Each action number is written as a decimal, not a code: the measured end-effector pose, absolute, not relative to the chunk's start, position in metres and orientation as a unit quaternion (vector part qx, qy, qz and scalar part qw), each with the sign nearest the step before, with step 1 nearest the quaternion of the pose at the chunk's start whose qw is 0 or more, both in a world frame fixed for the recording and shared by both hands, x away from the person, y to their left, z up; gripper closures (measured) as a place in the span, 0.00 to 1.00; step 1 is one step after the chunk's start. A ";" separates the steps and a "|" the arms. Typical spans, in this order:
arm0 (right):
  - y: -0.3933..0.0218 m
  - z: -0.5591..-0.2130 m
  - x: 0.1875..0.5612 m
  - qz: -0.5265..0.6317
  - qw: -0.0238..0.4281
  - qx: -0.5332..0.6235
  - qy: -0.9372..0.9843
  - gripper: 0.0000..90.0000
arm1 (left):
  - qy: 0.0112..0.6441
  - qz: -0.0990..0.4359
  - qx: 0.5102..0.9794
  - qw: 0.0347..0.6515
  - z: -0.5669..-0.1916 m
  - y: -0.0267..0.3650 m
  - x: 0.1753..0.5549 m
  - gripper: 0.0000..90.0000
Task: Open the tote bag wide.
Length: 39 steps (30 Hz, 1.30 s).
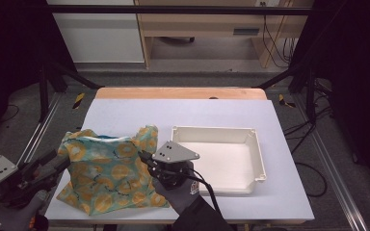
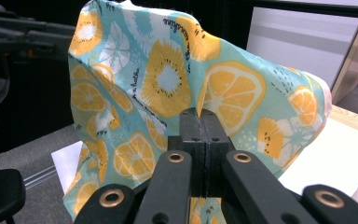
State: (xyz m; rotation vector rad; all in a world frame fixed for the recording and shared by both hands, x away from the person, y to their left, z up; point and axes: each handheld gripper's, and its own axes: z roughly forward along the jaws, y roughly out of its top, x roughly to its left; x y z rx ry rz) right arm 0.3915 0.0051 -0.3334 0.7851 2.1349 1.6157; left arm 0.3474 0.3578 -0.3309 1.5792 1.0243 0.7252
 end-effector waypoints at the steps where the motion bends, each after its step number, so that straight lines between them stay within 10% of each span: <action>1: 0.005 -0.333 0.392 0.570 0.175 0.278 0.753 1.00 | 0.429 0.299 0.662 0.536 -0.330 0.357 0.349 0.50; 12: 0.002 -0.325 0.388 0.584 0.177 0.267 0.745 1.00 | 0.429 0.288 0.666 0.538 -0.329 0.358 0.350 1.00; 39: 0.005 -0.374 0.368 0.557 0.144 0.276 0.770 1.00 | 0.415 0.281 0.692 0.520 -0.356 0.357 0.324 1.00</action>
